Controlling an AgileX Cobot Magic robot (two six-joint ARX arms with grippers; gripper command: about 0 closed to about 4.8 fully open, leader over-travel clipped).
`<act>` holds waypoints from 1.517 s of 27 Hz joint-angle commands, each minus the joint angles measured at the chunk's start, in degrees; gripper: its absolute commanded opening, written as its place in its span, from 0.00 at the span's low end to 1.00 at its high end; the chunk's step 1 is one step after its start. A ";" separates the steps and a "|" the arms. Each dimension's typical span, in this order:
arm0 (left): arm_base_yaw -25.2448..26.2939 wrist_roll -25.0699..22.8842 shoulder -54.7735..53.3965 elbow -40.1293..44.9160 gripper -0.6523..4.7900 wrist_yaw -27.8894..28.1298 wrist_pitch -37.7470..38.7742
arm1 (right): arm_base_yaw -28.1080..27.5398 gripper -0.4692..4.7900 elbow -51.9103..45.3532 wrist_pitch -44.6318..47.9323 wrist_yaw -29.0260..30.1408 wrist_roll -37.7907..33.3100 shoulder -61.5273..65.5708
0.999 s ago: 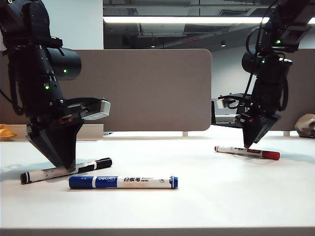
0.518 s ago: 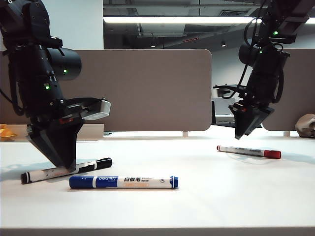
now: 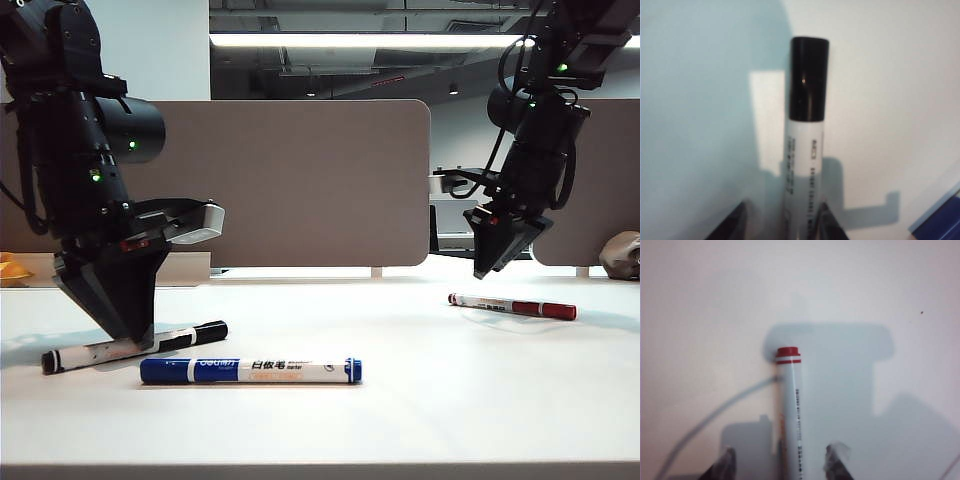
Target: Pick up the markers one by one and line them up horizontally in a straight line on the table.
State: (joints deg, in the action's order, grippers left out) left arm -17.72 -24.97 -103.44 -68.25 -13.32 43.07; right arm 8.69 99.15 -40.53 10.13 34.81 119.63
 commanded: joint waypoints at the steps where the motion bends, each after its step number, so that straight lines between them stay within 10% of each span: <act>1: 0.07 0.15 -1.49 0.98 0.47 1.99 0.98 | -0.17 0.53 0.28 0.70 0.28 0.20 0.17; 19: 0.07 0.15 -3.26 0.98 0.47 2.19 0.59 | -0.31 0.52 0.26 0.07 1.57 -0.15 4.39; 30: 0.07 0.17 -4.28 0.98 0.46 4.50 0.48 | -0.31 0.24 0.20 -3.32 1.09 -2.78 5.31; 41: 0.09 0.15 -6.10 0.98 0.44 4.52 0.09 | 0.15 0.18 0.20 -6.36 0.96 -7.48 5.29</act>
State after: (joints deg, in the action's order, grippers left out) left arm -17.65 -24.95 -105.80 -69.28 -12.36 42.89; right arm 8.51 99.63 -44.45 11.60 29.04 124.57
